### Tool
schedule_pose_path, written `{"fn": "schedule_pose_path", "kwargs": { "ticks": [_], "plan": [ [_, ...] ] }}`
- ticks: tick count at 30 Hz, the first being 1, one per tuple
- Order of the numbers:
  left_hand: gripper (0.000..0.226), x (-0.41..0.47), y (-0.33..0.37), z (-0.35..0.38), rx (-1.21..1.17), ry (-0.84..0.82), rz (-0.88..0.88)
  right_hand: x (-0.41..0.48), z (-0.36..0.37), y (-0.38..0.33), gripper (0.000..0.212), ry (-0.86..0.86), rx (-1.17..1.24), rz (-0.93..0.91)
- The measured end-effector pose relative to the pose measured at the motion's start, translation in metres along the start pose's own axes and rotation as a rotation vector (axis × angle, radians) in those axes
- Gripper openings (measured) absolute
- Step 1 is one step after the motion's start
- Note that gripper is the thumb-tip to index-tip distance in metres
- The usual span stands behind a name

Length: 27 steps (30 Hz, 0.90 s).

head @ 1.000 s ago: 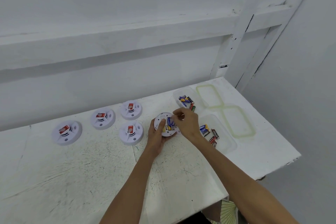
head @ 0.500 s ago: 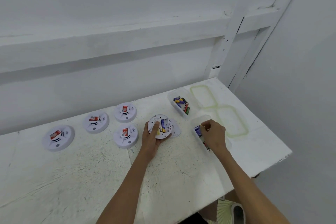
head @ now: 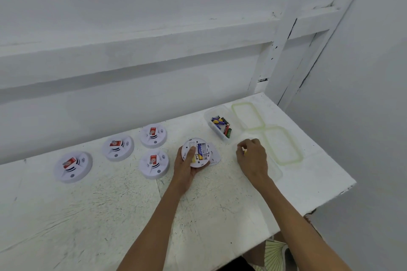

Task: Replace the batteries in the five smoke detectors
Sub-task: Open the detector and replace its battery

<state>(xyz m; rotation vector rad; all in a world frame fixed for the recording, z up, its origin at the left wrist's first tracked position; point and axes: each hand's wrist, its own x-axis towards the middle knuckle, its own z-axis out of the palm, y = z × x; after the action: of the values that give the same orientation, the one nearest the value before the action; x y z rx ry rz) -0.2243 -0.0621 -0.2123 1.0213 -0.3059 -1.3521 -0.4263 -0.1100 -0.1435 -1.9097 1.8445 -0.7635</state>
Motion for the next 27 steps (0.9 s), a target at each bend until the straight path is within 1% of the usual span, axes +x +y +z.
{"fn": "schedule_pose_path", "kwargs": {
  "ticks": [4,7,9,11,13,16,19,20,21,24,25,27],
  "plan": [
    [0.034,-0.002,0.0,0.002,0.005,0.002,0.011,0.0,0.013,-0.029,0.011,-0.097,0.136,-0.202],
    [0.039,-0.002,0.002,0.001,0.012,-0.019,0.013,0.001,0.028,-0.044,0.015,-0.203,0.124,-0.339],
    [0.04,-0.003,0.003,0.001,0.016,-0.028,0.02,0.004,0.037,-0.051,0.021,-0.281,0.062,-0.415],
    [0.037,-0.003,0.003,0.0,0.027,-0.017,0.027,0.005,0.041,-0.057,0.034,-0.39,-0.053,-0.447],
    [0.036,-0.002,0.002,0.0,0.034,-0.015,0.032,0.008,0.043,-0.06,0.044,-0.445,-0.156,-0.468],
    [0.032,-0.003,0.003,0.002,0.042,-0.018,0.028,0.013,0.043,-0.062,0.045,-0.456,-0.262,-0.552],
    [0.033,-0.002,0.004,0.002,0.063,-0.008,0.024,0.017,0.042,-0.068,0.032,-0.494,-0.347,-0.64],
    [0.034,-0.001,0.003,0.001,0.071,-0.005,0.023,0.016,0.041,-0.07,0.032,-0.512,-0.395,-0.666],
    [0.034,0.0,0.003,0.0,0.074,-0.003,0.019,0.016,0.041,-0.072,0.037,-0.528,-0.435,-0.695],
    [0.034,-0.001,0.004,-0.001,0.069,-0.003,0.003,0.015,0.042,-0.073,0.06,-0.555,-0.541,-0.787],
    [0.035,-0.001,0.004,-0.001,0.07,-0.009,-0.001,0.014,0.042,-0.074,0.064,-0.558,-0.574,-0.818],
    [0.038,0.0,0.005,-0.001,0.075,-0.009,-0.006,0.015,0.043,-0.073,0.064,-0.565,-0.612,-0.862]
  ]
}}
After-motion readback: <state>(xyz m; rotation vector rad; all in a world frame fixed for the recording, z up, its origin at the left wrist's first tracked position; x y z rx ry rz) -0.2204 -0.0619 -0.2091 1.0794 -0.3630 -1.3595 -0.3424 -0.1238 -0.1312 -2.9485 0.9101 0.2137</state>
